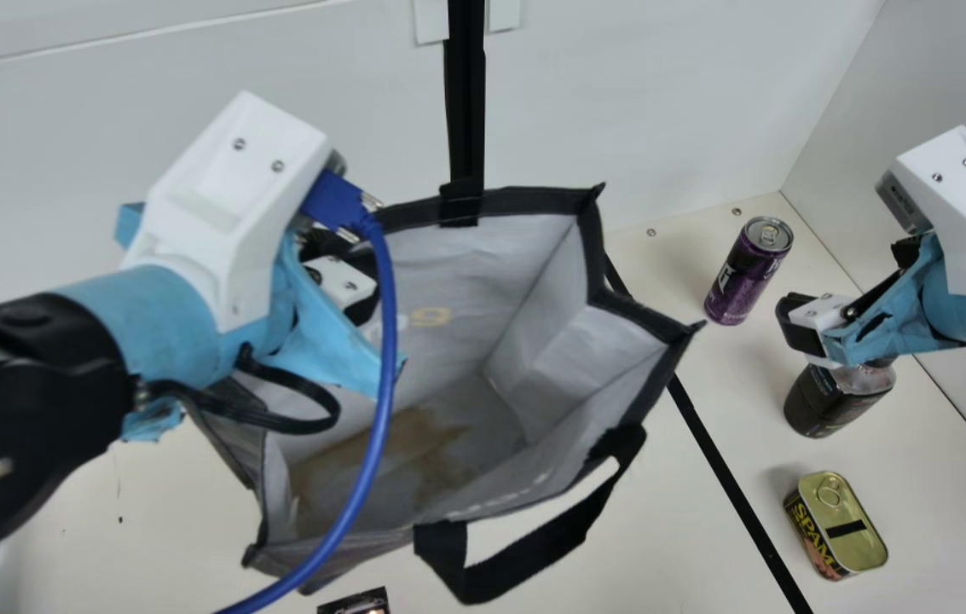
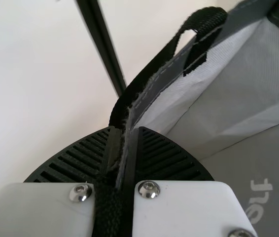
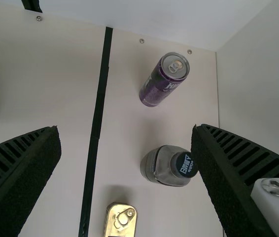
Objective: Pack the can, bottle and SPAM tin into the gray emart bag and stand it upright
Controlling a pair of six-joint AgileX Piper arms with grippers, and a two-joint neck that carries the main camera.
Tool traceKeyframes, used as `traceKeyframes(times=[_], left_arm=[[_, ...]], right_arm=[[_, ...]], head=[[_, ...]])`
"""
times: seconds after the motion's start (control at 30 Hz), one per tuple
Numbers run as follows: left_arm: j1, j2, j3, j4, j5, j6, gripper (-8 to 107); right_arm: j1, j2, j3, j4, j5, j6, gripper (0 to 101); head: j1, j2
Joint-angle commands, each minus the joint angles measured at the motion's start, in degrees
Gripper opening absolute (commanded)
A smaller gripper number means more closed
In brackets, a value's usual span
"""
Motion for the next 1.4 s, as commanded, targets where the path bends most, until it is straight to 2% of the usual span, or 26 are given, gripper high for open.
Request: traceKeyframes(times=[0.0,0.27,0.47,1.07,1.2,1.37], left_arm=[[0.2,-1.4,1.1,2.3,0.0,-1.7,-8],[0.7,-7.1,6.5,10.3,0.0,-7.5,-8],[-0.2,-11.4,11.9,20.3,0.0,-12.6,-8],[-6.9,-22.6,33.6,46.9,0.0,-30.3,-8],[-9.1,-23.7,38.4,49.9,0.0,-34.3,-8],[-11.3,-24.1,42.5,50.3,0.0,-38.3,-8]], right_arm=[[0.0,0.0,0.0,0.0,0.0,0.0,95],[0.0,0.0,0.0,0.0,0.0,0.0,95],[0.0,0.0,0.0,0.0,0.0,0.0,95],[0.0,0.0,0.0,0.0,0.0,0.0,95],[0.0,0.0,0.0,0.0,0.0,0.0,95],[0.0,0.0,0.0,0.0,0.0,0.0,95]], head=[[-1.3,-0.1],[-1.3,-0.1],[-1.3,-0.1],[-1.3,-0.1],[-1.3,-0.1],[-1.3,-0.1]])
